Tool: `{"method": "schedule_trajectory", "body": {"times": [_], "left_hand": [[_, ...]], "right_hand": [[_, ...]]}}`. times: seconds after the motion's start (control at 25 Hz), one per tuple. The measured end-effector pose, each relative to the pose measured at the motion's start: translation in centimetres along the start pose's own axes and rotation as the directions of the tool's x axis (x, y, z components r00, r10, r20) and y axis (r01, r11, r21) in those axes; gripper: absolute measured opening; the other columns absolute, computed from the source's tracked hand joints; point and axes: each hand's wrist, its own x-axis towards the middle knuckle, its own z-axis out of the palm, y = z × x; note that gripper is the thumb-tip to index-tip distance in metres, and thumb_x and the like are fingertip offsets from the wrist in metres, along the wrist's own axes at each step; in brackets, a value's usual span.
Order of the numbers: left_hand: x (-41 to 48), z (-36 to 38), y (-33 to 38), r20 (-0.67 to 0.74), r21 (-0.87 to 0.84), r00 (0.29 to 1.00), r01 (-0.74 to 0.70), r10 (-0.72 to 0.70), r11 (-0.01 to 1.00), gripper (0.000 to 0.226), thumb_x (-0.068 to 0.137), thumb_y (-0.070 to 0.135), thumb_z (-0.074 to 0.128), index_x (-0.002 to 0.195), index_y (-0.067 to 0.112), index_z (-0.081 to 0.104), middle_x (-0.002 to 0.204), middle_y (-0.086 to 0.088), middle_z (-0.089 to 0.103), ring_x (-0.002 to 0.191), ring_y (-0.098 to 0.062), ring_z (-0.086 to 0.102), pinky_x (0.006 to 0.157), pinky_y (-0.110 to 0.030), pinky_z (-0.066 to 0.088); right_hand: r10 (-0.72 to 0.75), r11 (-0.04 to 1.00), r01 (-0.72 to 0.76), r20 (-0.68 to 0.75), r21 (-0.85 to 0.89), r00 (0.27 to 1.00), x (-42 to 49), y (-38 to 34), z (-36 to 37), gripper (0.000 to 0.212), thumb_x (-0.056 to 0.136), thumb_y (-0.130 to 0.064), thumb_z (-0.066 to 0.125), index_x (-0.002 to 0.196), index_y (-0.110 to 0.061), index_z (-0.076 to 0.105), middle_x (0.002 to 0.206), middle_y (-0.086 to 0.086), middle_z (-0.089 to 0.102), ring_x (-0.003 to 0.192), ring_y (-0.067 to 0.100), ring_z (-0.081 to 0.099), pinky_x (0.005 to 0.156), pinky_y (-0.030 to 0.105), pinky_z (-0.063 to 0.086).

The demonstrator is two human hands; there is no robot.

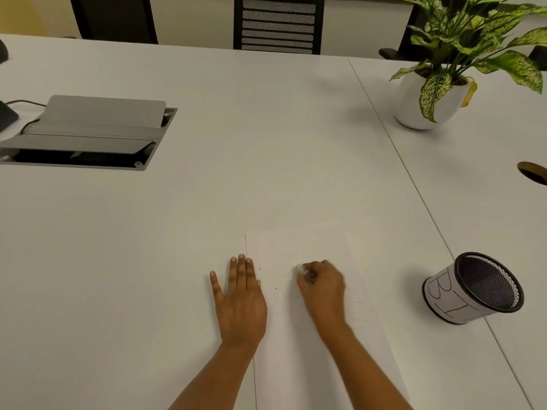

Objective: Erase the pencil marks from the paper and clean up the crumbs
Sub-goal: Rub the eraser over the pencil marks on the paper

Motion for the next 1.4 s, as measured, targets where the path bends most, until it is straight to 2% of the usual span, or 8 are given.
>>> {"method": "schedule_trajectory", "body": {"times": [0.12, 0.24, 0.36, 0.6, 0.88, 1.08, 1.24, 1.4], "left_hand": [[0.0, 0.1, -0.1, 0.016, 0.0, 0.999, 0.035, -0.035, 0.999, 0.052, 0.092, 0.026, 0.017, 0.13, 0.004, 0.044, 0.134, -0.013, 0.051, 0.128, -0.026, 0.044, 0.109, -0.053, 0.005], [-0.2, 0.4, -0.2, 0.025, -0.021, 0.999, 0.027, -0.027, 0.999, 0.053, 0.095, 0.027, 0.016, 0.128, 0.002, 0.049, 0.133, -0.014, 0.052, 0.125, -0.029, 0.048, 0.107, -0.057, 0.007], [-0.2, 0.4, -0.2, -0.016, 0.018, 1.0, 0.011, -0.011, 1.0, 0.043, 0.089, 0.02, 0.04, 0.127, 0.002, 0.05, 0.133, -0.014, 0.052, 0.124, -0.028, 0.049, 0.103, -0.063, 0.022], [0.0, 0.9, -0.4, -0.055, 0.04, 0.998, 0.017, -0.015, 0.999, 0.047, 0.084, 0.018, 0.052, 0.129, 0.003, 0.046, 0.133, -0.014, 0.052, 0.124, -0.028, 0.049, 0.104, -0.057, 0.003], [0.1, 0.9, -0.1, -0.028, 0.047, 0.999, 0.023, -0.021, 0.999, 0.052, 0.087, 0.022, 0.025, 0.127, 0.0, 0.05, 0.133, -0.016, 0.051, 0.124, -0.03, 0.048, 0.104, -0.059, 0.004], [0.1, 0.1, 0.2, -0.034, 0.139, 0.999, 0.039, -0.034, 0.989, 0.054, 0.096, 0.024, 0.025, 0.143, 0.01, 0.004, 0.153, -0.008, 0.005, 0.142, -0.023, 0.009, 0.102, -0.061, -0.014], [-0.2, 1.0, -0.2, 0.016, 0.076, 0.999, 0.037, -0.038, 0.996, 0.053, 0.09, 0.025, 0.021, 0.131, 0.004, 0.046, 0.137, -0.012, 0.048, 0.128, -0.026, 0.044, 0.104, -0.063, 0.003], [-0.1, 0.3, 0.0, 0.028, 0.061, 0.998, 0.053, -0.055, 0.997, 0.053, 0.09, 0.024, 0.02, 0.133, 0.004, 0.043, 0.138, -0.013, 0.046, 0.129, -0.027, 0.043, 0.103, -0.064, 0.004]], "right_hand": [[-0.147, 0.989, 0.148, 0.09, -0.003, 0.985, -2.5, -0.9, 1.9, 0.01, 0.084, -0.015, 0.061, 0.087, -0.007, 0.066, 0.075, -0.001, 0.052, 0.063, 0.006, 0.048, 0.059, 0.006, 0.033], [-0.065, 0.998, 0.065, 0.01, -0.019, 0.998, -0.1, 0.3, 0.3, 0.013, 0.084, -0.016, 0.061, 0.089, -0.006, 0.066, 0.079, 0.002, 0.054, 0.067, 0.013, 0.051, 0.065, 0.018, 0.043], [0.026, 1.0, -0.027, -0.066, -0.01, 0.997, 1.4, 0.6, -0.9, 0.013, 0.085, -0.015, 0.059, 0.088, -0.003, 0.066, 0.08, 0.003, 0.055, 0.07, 0.015, 0.053, 0.066, 0.023, 0.043], [-0.143, 0.989, 0.145, 0.061, -0.026, 0.988, -2.1, -1.6, 2.2, 0.013, 0.086, -0.013, 0.057, 0.093, -0.005, 0.065, 0.079, -0.002, 0.049, 0.067, 0.006, 0.044, 0.057, 0.005, 0.031], [0.031, 0.998, -0.033, -0.038, -0.062, 0.999, 1.8, 0.0, -0.8, 0.015, 0.087, -0.014, 0.056, 0.088, -0.002, 0.065, 0.087, 0.01, 0.061, 0.072, 0.015, 0.052, 0.067, 0.021, 0.037], [-0.17, 0.982, 0.179, 0.134, -0.062, 0.976, -1.8, -1.7, 2.5, 0.013, 0.085, -0.013, 0.058, 0.091, -0.004, 0.065, 0.087, 0.008, 0.061, 0.072, 0.01, 0.047, 0.058, 0.006, 0.031], [-0.051, 0.995, 0.054, 0.041, -0.079, 0.998, 1.3, -0.2, 0.1, 0.015, 0.086, -0.014, 0.057, 0.093, -0.004, 0.065, 0.087, 0.007, 0.057, 0.076, 0.016, 0.053, 0.067, 0.019, 0.038], [0.055, 0.996, -0.057, -0.035, -0.064, 0.998, 2.9, 0.1, -1.0, 0.012, 0.084, -0.012, 0.057, 0.086, -0.002, 0.065, 0.088, 0.012, 0.063, 0.075, 0.019, 0.056, 0.069, 0.025, 0.042]]}}
